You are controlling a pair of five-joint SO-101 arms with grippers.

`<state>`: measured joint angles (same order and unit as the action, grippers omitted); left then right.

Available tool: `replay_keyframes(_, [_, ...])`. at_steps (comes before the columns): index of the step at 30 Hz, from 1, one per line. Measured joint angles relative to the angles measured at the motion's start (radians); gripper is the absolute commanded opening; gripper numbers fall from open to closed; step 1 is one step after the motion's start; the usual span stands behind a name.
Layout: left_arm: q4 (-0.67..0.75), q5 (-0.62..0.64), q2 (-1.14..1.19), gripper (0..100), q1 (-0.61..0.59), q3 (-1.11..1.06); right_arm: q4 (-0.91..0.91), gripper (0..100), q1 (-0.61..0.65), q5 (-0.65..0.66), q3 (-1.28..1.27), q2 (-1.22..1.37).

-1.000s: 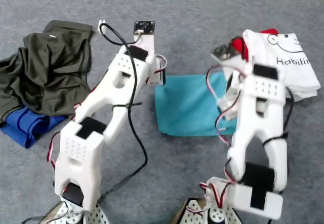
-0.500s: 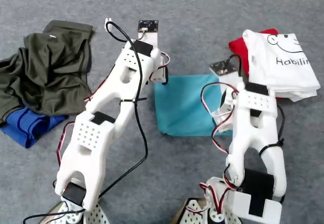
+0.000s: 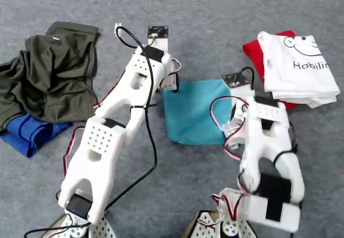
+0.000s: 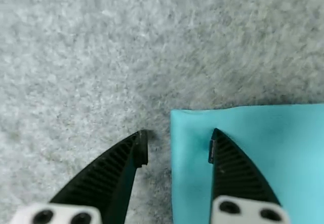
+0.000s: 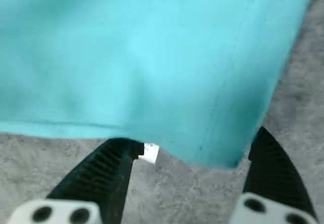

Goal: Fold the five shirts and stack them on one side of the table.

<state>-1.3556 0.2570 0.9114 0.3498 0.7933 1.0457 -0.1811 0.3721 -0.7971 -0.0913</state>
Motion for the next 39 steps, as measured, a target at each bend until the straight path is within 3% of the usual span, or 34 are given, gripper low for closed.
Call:
replay_keyframes(12, [0.0, 0.04, 0.018, 20, 0.0, 0.012, 0.034, 33.6, -0.002, 0.006, 0.055, 0.077])
replay_keyframes(23, [0.0, 0.04, 0.023, 20, 0.0, 0.014, 0.189, 33.6, -0.017, 0.014, 0.055, -0.219])
replay_keyframes(31, [0.0, 0.04, 0.023, 20, 0.0, 0.014, 0.29, 33.6, -0.235, 0.02, 0.064, -0.522])
replay_keyframes(39, [0.0, 0.04, 0.023, 20, 0.0, 0.014, 0.296, 33.6, -0.483, 0.13, -0.063, -0.721])
